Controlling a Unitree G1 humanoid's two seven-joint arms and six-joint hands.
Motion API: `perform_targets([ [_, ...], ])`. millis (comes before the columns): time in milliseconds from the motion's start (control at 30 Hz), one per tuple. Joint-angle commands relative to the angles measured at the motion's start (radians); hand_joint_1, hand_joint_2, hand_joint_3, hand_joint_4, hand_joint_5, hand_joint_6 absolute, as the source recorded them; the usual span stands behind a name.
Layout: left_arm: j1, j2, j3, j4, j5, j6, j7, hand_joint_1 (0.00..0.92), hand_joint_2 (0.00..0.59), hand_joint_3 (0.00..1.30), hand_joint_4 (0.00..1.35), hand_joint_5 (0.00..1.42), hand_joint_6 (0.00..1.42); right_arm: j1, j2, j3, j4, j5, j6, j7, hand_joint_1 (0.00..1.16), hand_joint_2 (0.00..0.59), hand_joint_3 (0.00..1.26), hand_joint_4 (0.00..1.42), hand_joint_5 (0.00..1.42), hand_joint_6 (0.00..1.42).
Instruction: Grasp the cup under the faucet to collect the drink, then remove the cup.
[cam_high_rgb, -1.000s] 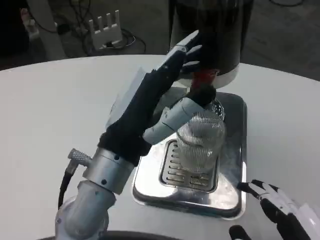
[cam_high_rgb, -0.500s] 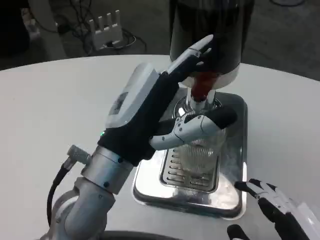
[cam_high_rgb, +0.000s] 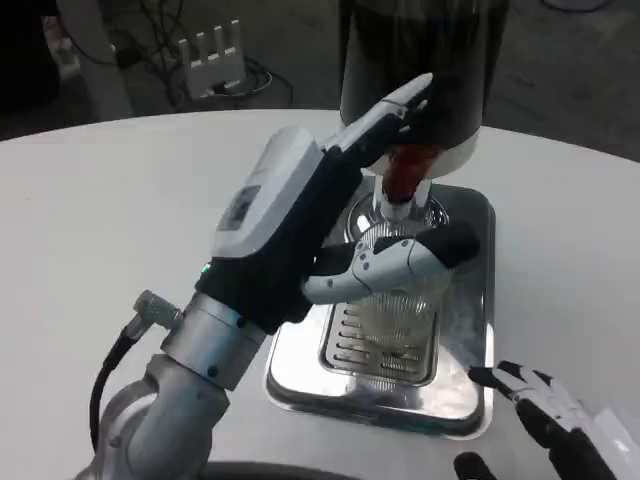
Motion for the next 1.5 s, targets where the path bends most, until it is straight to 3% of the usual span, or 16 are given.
perform_targets([
  [33,0.026,0.020,-0.026,-0.023,0.035,-0.028,-0.009,0.000,0.084,0.17,0.22,0.34,0.32,0.014,0.005,0.000,-0.015,0.011,-0.014,-0.017,0.35,0.461,0.15,0.05,0.00,0.00],
  [533,0.052,0.034,-0.021,-0.044,0.049,-0.026,-0.005,0.000,0.085,0.18,0.24,0.34,0.33,0.024,0.008,0.001,0.000,0.013,-0.017,-0.040,0.35,0.461,0.15,0.05,0.00,0.00],
  [667,0.056,0.035,-0.020,-0.048,0.053,-0.023,-0.004,0.000,0.085,0.18,0.24,0.34,0.33,-0.005,0.008,-0.023,0.043,0.034,-0.017,-0.066,0.45,0.397,0.06,0.05,0.00,0.00],
  [833,0.060,0.033,-0.020,-0.048,0.057,-0.022,0.000,0.000,0.075,0.18,0.24,0.34,0.32,-0.055,0.047,-0.051,0.115,0.118,-0.021,-0.138,0.55,0.319,0.02,0.05,0.00,0.00],
  [933,0.059,0.035,-0.020,-0.045,0.057,-0.020,-0.001,0.000,0.075,0.18,0.24,0.34,0.32,-0.111,0.057,-0.050,0.172,0.156,0.022,-0.125,0.61,0.276,0.02,0.02,0.00,0.01],
  [1067,0.061,0.036,-0.023,-0.035,0.060,-0.021,0.000,0.000,0.075,0.18,0.24,0.34,0.32,-0.147,0.081,-0.042,0.225,0.212,0.018,-0.157,0.67,0.231,0.02,0.01,0.00,0.04],
  [1200,0.054,0.037,-0.025,-0.026,0.065,-0.023,0.004,0.000,0.076,0.18,0.24,0.34,0.32,-0.183,0.120,-0.033,0.261,0.255,0.056,-0.177,0.69,0.218,0.01,0.00,0.00,0.06],
  [1400,0.039,0.044,-0.027,-0.012,0.068,-0.019,-0.002,0.000,0.076,0.18,0.22,0.33,0.32,-0.224,0.144,-0.022,0.314,0.276,0.052,-0.228,0.72,0.205,0.01,0.00,0.00,0.06],
  [1500,0.034,0.047,-0.028,-0.007,0.068,-0.018,0.000,0.000,0.076,0.18,0.22,0.33,0.31,-0.233,0.181,-0.023,0.364,0.303,-0.009,-0.313,0.72,0.209,0.01,0.00,0.00,0.05],
])
